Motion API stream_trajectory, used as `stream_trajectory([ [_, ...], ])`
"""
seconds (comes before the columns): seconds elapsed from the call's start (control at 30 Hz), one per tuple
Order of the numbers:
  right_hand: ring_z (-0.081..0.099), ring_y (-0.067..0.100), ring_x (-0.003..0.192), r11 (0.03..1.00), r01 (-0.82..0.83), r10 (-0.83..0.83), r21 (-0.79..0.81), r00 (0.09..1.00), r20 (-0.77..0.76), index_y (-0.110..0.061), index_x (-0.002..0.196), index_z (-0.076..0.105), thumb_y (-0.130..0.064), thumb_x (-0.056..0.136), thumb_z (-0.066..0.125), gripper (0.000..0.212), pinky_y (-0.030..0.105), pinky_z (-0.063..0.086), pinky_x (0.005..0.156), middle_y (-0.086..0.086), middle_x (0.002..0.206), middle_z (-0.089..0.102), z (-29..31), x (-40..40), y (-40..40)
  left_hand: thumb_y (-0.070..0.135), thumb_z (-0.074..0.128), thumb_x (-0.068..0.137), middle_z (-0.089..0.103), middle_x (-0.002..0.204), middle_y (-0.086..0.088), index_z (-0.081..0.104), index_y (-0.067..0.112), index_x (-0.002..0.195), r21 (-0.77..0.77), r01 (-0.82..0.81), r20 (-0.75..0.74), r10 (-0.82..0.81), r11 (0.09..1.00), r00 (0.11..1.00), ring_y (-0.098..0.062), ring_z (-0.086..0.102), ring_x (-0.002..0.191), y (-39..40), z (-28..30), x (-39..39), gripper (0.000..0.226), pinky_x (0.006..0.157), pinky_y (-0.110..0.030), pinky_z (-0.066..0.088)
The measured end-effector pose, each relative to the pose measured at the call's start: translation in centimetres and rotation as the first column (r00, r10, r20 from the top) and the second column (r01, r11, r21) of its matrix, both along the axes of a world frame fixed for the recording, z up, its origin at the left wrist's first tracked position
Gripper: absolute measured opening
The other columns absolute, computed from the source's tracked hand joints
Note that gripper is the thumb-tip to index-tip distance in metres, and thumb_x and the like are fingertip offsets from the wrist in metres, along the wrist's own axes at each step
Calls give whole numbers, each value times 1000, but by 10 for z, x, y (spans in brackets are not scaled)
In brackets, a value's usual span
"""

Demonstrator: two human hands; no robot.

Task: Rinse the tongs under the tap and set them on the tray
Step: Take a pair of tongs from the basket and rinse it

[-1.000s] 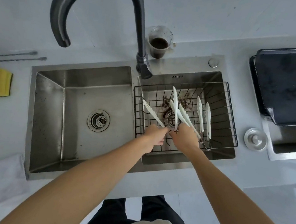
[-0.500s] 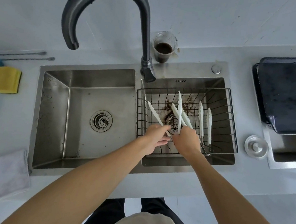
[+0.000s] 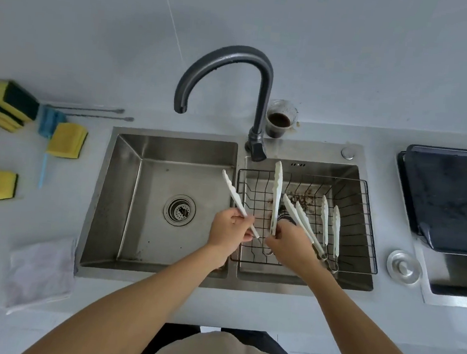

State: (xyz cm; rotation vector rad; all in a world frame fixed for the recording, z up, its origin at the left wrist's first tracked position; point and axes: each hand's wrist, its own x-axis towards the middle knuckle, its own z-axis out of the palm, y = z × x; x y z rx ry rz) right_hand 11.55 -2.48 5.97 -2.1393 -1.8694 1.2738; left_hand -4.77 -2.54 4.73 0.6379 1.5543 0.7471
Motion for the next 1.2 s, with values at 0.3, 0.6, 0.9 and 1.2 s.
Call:
stream_trajectory([
  [0.3, 72, 18, 70, 989, 116, -103, 93, 986, -133, -13, 141, 51, -46, 102, 59, 51, 37, 62, 64, 7, 100, 74, 26, -66, 70, 5, 67, 97, 77, 95, -22, 71, -4, 100, -71, -218, 8, 219, 973, 976, -30, 79, 87, -4, -7, -111, 11, 71, -33, 66],
  [0.6, 70, 35, 98, 920, 2, -83, 392, 978, 190, -9, 136, 51, -8, 106, 48, 31, 53, 59, 84, 14, 121, 69, 23, -92, 143, 8, 72, 95, 77, 94, -23, 74, -2, 98, -100, -190, 42, 195, 977, 980, -28, 80, 77, 2, -6, -168, 11, 64, -30, 64],
  [0.9, 62, 34, 75, 907, -139, 5, 397, 947, 321, -4, 112, 60, -5, 105, 49, 13, 39, 46, 63, 16, 93, 72, 12, -83, 150, 7, 70, 96, 77, 93, -24, 74, -7, 98, -137, -108, 56, 117, 985, 992, -29, 80, 76, 18, -5, -175, 15, 67, -31, 65],
  [1.2, 69, 40, 72, 864, -254, 74, 435, 918, 390, -1, 110, 63, -17, 109, 51, 19, 40, 48, 61, 17, 86, 74, 1, -74, 140, 10, 67, 98, 77, 85, -16, 73, -9, 98, -123, -65, 74, 75, 990, 994, -28, 80, 78, 34, -2, -175, 20, 69, -31, 65],
])
